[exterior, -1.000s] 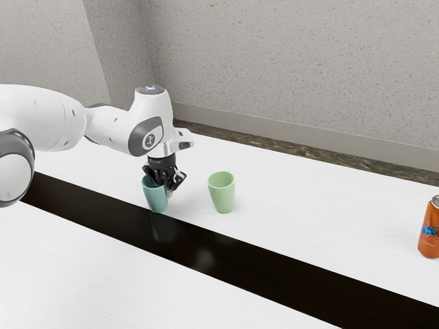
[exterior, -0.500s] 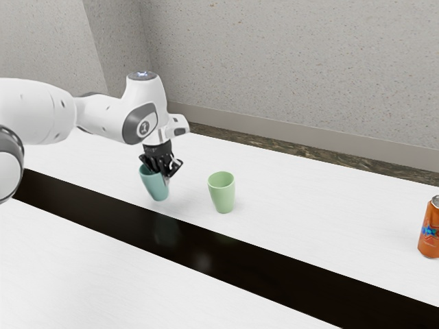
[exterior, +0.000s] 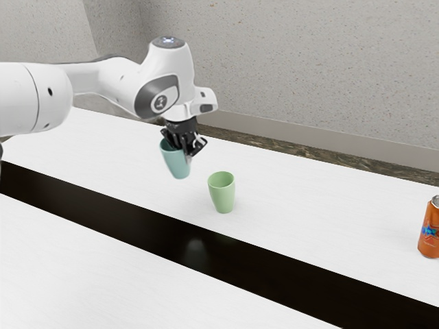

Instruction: Place the left cup onto the right cup

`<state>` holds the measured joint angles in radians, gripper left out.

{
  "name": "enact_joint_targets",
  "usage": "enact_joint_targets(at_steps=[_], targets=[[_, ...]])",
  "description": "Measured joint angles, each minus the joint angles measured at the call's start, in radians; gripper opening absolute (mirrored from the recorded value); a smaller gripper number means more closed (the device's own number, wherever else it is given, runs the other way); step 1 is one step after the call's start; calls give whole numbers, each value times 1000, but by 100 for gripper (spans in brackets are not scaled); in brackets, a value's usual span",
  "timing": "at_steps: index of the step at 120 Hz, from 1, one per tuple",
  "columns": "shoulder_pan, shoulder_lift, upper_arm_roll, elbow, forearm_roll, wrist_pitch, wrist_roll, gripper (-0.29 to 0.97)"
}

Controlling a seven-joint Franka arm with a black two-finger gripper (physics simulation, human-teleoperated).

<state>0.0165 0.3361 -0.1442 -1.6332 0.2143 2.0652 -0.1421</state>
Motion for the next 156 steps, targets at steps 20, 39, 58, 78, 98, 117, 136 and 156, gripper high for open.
enact_joint_targets(at_steps=[20, 39, 58, 78, 98, 117, 136, 156], targets=[[1, -2, -39, 26, 17, -49, -47, -10], [1, 7, -78, 81, 23, -93, -87, -10], [2, 35, -95, 139, 42, -123, -119, -10], [3, 77, -91, 190, 50, -137, -141, -10], [-2, 98, -140, 237, 50, -176, -169, -10], [-8, 114, -180, 252, 55, -204, -203, -10], [-21, 147, -194, 307, 75, -220, -233, -10], [-27, 200, -190, 374, 95, -234, -255, -10]])
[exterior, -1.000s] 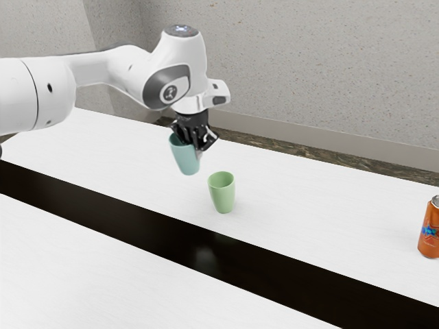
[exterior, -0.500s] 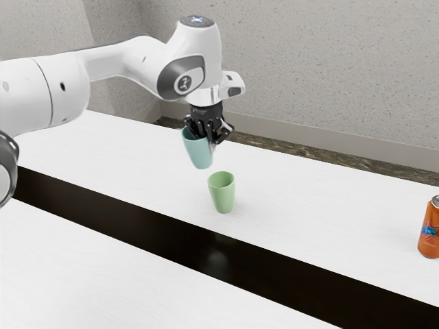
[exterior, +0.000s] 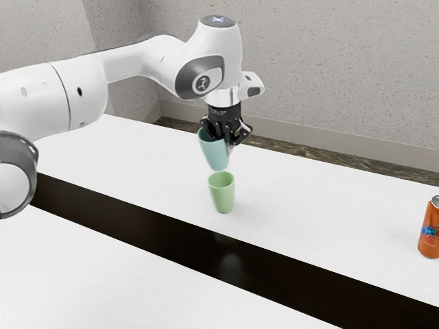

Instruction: Place the left cup onto the right cup

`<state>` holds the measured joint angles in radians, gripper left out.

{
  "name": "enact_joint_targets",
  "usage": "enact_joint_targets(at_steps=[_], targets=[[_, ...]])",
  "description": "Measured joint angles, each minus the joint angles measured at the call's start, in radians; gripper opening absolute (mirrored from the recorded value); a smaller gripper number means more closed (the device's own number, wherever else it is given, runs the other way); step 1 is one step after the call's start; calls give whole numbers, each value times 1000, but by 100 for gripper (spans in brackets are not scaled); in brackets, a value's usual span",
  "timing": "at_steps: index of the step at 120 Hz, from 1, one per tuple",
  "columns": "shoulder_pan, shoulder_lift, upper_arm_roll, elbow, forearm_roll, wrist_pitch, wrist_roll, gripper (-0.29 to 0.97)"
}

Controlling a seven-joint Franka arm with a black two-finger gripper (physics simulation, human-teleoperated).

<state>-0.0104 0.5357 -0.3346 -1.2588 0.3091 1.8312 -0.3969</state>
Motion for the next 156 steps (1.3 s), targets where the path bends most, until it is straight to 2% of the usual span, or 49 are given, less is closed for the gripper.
enact_joint_targets(at_steps=[28, 57, 156], targets=[[1, 34, 21, 12, 6, 2, -20, -10], [0, 81, 25, 88, 8, -3, -26, -10], [2, 160, 26, 94, 7, 39, -34, -10]])
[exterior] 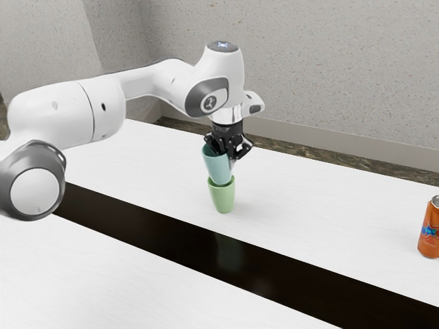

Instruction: Place the left cup onto the right cup

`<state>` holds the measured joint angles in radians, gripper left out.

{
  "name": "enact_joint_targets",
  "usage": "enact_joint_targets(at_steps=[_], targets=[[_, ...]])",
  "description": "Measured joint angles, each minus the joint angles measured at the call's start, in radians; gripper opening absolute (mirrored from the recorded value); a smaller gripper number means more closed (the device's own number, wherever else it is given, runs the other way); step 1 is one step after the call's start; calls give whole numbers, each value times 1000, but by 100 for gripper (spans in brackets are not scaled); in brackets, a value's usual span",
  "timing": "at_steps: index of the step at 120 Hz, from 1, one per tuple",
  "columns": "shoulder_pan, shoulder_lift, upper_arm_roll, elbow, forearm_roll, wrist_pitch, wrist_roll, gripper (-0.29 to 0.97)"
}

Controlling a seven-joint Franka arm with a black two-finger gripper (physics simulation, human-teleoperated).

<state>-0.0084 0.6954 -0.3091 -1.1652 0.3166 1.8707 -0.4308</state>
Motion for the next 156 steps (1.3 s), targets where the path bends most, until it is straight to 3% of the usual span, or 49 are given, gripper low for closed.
enact_joint_targets(at_steps=[65, 85, 101, 156], targets=[[-1, 17, 14, -12, 0, 32, -2, -10], [-1, 24, 13, -13, 19, 42, 7, 17], [-1, 25, 13, -14, 24, 46, 13, 31], [-32, -46, 6, -12, 20, 43, 21, 46]])
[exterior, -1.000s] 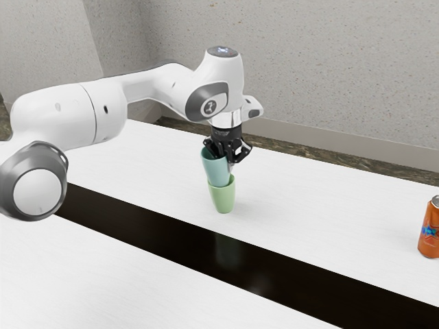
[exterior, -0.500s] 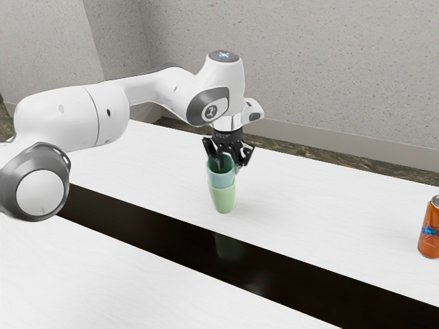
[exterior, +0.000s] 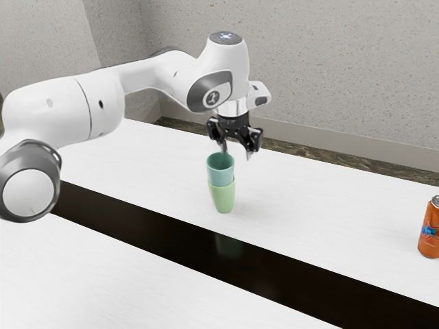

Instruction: Place the left cup onto the right cup

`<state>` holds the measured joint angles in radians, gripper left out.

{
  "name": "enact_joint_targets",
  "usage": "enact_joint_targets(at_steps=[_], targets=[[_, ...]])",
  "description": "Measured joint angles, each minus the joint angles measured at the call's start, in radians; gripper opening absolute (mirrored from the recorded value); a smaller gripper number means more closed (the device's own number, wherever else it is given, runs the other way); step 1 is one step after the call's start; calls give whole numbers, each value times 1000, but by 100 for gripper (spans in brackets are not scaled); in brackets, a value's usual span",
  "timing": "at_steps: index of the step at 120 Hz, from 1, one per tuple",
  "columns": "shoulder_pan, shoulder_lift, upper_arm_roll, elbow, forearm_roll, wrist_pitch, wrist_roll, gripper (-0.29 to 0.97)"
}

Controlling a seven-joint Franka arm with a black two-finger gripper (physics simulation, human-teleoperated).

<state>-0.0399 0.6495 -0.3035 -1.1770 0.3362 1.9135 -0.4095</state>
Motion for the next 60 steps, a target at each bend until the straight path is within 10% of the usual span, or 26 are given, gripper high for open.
enact_joint_targets(at_steps=[60], targets=[[32, -604, 282, -389, -223, -241, 66, 65]])
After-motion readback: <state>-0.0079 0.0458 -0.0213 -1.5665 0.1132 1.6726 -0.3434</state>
